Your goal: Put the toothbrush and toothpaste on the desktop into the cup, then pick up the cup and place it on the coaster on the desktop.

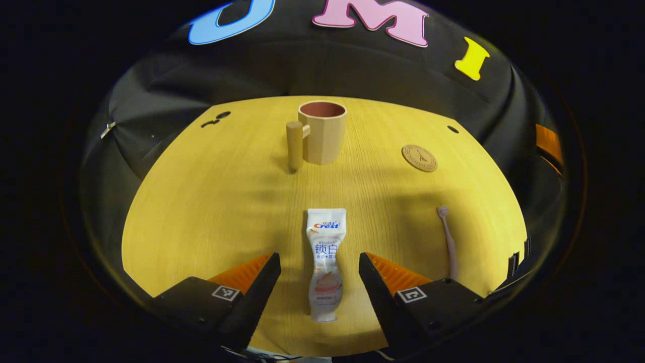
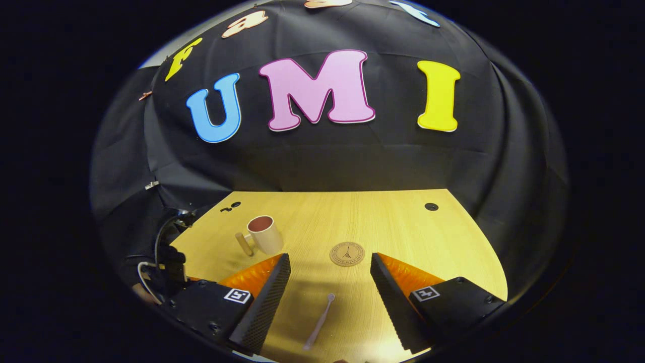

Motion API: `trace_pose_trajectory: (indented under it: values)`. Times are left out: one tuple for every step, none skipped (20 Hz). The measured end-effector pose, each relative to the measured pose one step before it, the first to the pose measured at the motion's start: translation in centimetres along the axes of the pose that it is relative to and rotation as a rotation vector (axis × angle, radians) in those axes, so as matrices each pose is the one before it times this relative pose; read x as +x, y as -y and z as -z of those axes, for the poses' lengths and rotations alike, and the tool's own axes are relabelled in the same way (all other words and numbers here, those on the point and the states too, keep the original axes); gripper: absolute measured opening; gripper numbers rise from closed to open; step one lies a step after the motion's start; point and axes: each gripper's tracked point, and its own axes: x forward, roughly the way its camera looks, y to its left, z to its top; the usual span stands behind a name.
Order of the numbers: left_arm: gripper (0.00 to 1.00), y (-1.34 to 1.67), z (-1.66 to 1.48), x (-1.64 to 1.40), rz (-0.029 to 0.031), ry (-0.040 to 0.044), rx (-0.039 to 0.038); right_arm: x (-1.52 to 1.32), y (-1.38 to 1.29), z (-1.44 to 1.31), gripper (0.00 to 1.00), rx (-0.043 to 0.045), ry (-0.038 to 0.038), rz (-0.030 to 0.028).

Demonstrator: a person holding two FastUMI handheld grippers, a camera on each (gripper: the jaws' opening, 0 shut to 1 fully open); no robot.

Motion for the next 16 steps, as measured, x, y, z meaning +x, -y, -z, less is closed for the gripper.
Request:
trace_pose_trajectory:
  values:
    - [0.97,0.147,0.263,0.693,0.00311,-0.01888,0.00009,0.09,0.042,0.367,0.99,0.00834,-0.00807,-0.00369]
    - [0.96,0.141,0.156,0.49,-0.0005,-0.01807,-0.001,0.115,0.143,0.251,0.99,0.00719,-0.00484,0.00146]
    - [0.95,0.013,0.09,0.616,-0.00453,-0.01787,0.00004,0.217,0.46,0.297,0.99,0.00611,-0.00773,0.00494]
    - [0.92,-0.048,0.119,0.332,-0.01029,-0.01579,-0.00072,0.063,0.422,0.372,0.99,0.00776,-0.00843,0.00569]
    - [0.89,0.002,0.214,0.403,-0.00609,-0.01768,0.00337,0.093,0.281,0.269,0.99,0.00808,-0.009,0.00428]
    - [0.87,-0.022,0.074,0.321,-0.00363,-0.00507,0.01058,0.038,0.117,0.269,0.98,0.00066,-0.00345,0.00054]
    - [0.85,-0.174,0.071,0.377,-0.00976,-0.00468,0.00767,0.202,0.256,0.279,0.98,-0.01125,-0.00352,0.00618]
    - [0.75,-0.037,0.505,0.219,-0.01113,-0.0199,-0.00753,0.133,0.308,0.46,0.98,-0.00865,-0.01034,0.00651]
    - [0.75,-0.028,-0.136,-0.149,-0.00485,0.00723,-0.0056,0.128,0.108,0.491,0.98,0.00122,-0.01447,0.00015]
    - [0.79,0.017,-0.164,0.62,0.00307,0.00255,0.00163,0.069,-0.068,0.414,0.99,0.00668,-0.01324,-0.00169]
    - [0.72,-0.119,0.193,-0.376,-0.00105,-0.00654,0.00603,0.131,0.016,0.232,0.99,0.00587,-0.01069,-0.00098]
    - [0.72,0.143,-0.235,-0.137,0.00361,-0.00059,0.0055,0.092,0.009,0.248,0.99,0.00195,-0.01113,0.00098]
    - [0.69,0.132,0.208,0.116,0.00016,-0.01092,0.00926,0.039,0.005,0.346,0.98,-0.00089,-0.01367,0.00064]
    - [0.55,0.253,0.191,-0.08,0.00248,-0.01359,0.01461,0.15,-0.035,0.449,0.98,-0.00264,-0.01762,0.00158]
    - [0.53,0.208,-0.08,0.396,0.00376,-0.00555,0.02145,0.235,-0.201,0.75,0.98,-0.00471,-0.02553,0.0005]
    - [0.46,-0.469,0.005,-0.185,0.00035,-0.00759,0.01585,0.198,-0.243,0.765,0.98,-0.00304,-0.02713,-0.00398]
